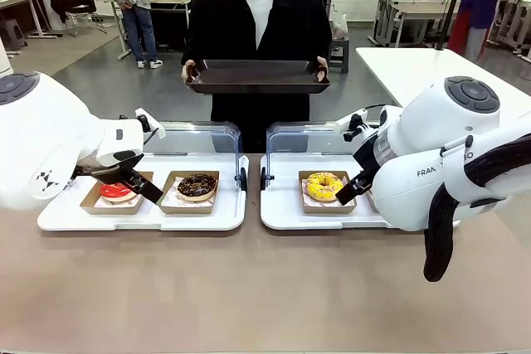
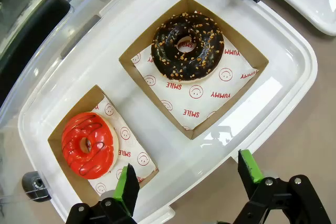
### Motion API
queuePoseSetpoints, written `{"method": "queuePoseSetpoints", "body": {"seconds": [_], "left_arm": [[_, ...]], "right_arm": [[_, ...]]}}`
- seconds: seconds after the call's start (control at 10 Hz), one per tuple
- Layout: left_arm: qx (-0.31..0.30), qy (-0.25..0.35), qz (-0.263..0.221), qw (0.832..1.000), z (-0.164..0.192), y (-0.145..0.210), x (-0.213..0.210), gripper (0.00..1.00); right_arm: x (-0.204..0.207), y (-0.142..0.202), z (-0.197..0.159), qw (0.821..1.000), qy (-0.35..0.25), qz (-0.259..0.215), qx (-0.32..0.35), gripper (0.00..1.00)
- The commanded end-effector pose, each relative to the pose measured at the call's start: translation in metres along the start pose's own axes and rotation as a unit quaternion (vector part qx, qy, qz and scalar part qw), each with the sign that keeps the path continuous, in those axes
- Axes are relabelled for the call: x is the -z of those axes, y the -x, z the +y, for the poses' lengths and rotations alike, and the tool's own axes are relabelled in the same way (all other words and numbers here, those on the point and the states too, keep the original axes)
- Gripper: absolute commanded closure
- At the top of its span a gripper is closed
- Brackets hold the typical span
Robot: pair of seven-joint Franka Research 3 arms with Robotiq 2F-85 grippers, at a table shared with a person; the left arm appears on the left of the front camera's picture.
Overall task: Provide the desired donut to the person.
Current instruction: Pick up and lift the Paper togo box containing the Donut pointed at by the person.
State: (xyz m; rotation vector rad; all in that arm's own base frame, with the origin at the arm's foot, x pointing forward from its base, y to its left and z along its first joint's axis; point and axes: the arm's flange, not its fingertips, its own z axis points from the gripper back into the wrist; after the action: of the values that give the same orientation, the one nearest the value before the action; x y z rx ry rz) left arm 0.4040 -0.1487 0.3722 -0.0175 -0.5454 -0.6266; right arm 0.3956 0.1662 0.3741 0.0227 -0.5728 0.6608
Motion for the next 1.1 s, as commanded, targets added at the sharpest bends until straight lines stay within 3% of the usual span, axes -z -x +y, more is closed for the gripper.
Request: {"method": "queuePoseSetpoints", "body": {"seconds": [0.0,0.2,0.5,0.7,0.8,0.9,1.0], "left_arm": [[0.008,-0.006,-0.014,1.000,0.011,-0.003,-0.033,0.00],[0.022,0.045,-0.016,0.999,0.051,-0.007,-0.100,0.00],[0.034,0.082,-0.030,0.996,0.092,-0.002,-0.168,0.00],[0.035,0.100,-0.058,0.993,0.112,-0.001,-0.198,0.00],[0.028,0.086,-0.063,0.994,0.117,-0.004,-0.201,0.00],[0.016,0.045,-0.079,0.996,0.115,-0.009,-0.194,0.00],[0.026,0.084,-0.057,0.994,0.113,0.000,-0.210,0.00]], "right_arm": [[-0.038,-0.005,-0.006,1.000,0.007,-0.012,-0.008,0.00],[-0.120,-0.015,-0.037,1.000,-0.021,-0.001,0.006,0.00],[-0.200,-0.011,-0.079,0.997,-0.069,0.012,0.007,0.00],[-0.225,-0.003,-0.102,0.993,-0.109,-0.018,0.029,0.00],[-0.217,-0.003,-0.107,0.993,-0.108,-0.009,0.042,0.00],[-0.235,-0.002,-0.095,0.996,-0.082,-0.014,0.023,0.00],[-0.235,-0.002,-0.095,0.996,-0.082,-0.014,0.023,0.00]]}}
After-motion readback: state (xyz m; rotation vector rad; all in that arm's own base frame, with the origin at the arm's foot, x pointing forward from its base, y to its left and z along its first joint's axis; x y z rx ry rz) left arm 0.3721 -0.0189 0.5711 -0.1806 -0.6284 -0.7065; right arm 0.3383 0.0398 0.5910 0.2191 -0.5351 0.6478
